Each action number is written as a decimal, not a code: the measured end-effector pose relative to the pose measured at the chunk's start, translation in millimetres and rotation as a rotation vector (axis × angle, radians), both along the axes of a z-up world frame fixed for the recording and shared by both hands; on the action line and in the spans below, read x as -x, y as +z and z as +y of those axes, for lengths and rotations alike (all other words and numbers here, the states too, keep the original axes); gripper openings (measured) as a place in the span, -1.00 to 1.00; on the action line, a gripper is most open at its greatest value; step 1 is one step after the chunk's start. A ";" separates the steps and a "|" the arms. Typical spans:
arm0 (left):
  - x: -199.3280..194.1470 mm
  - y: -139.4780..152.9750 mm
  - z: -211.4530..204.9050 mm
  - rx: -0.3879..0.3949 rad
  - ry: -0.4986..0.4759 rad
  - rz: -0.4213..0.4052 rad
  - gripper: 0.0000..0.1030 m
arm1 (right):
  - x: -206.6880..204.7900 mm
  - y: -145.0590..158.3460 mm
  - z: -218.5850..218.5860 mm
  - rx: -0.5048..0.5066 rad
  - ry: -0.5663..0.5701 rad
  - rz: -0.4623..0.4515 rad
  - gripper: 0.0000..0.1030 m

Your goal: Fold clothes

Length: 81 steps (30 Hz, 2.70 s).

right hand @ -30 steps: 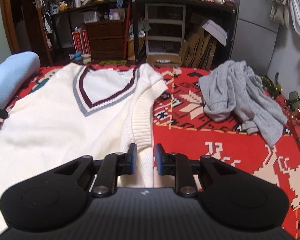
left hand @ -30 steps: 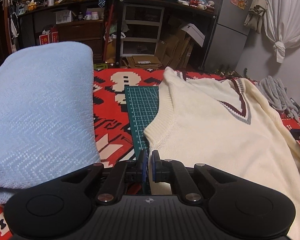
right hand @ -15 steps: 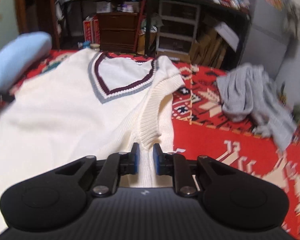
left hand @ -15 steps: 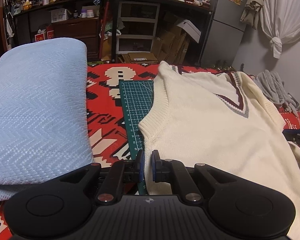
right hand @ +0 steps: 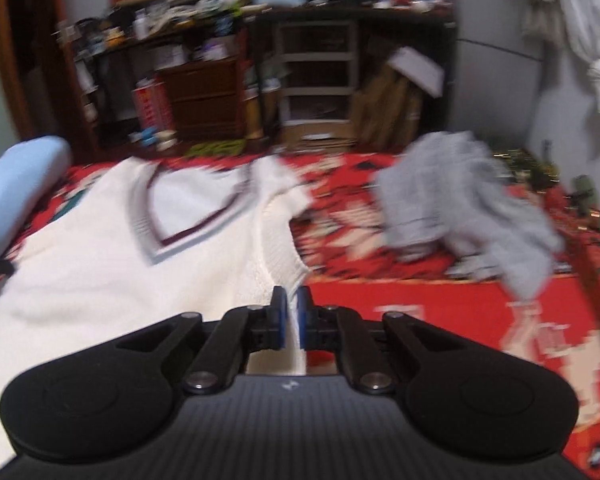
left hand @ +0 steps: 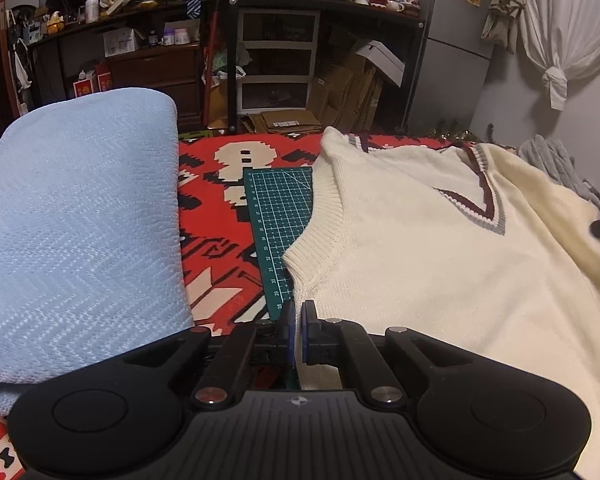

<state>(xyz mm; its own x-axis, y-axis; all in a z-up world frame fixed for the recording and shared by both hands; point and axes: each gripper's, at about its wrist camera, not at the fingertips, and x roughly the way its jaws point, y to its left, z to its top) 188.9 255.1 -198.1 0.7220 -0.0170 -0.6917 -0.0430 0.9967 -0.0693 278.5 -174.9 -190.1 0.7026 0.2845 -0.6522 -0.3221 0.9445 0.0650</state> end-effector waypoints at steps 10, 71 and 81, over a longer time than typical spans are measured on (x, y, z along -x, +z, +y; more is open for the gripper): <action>12.6 2.6 16.3 -0.015 0.067 0.000 -0.96 | -21.2 -23.9 -25.8 0.096 -0.042 0.051 -0.90; -151.7 5.9 -15.5 -0.006 -0.183 -0.053 -0.50 | -145.0 -32.5 81.6 0.208 0.250 -0.055 -0.84; -150.2 2.0 -12.1 -0.006 -0.177 -0.045 -0.50 | -172.1 -43.5 68.8 0.354 0.169 -0.112 -0.85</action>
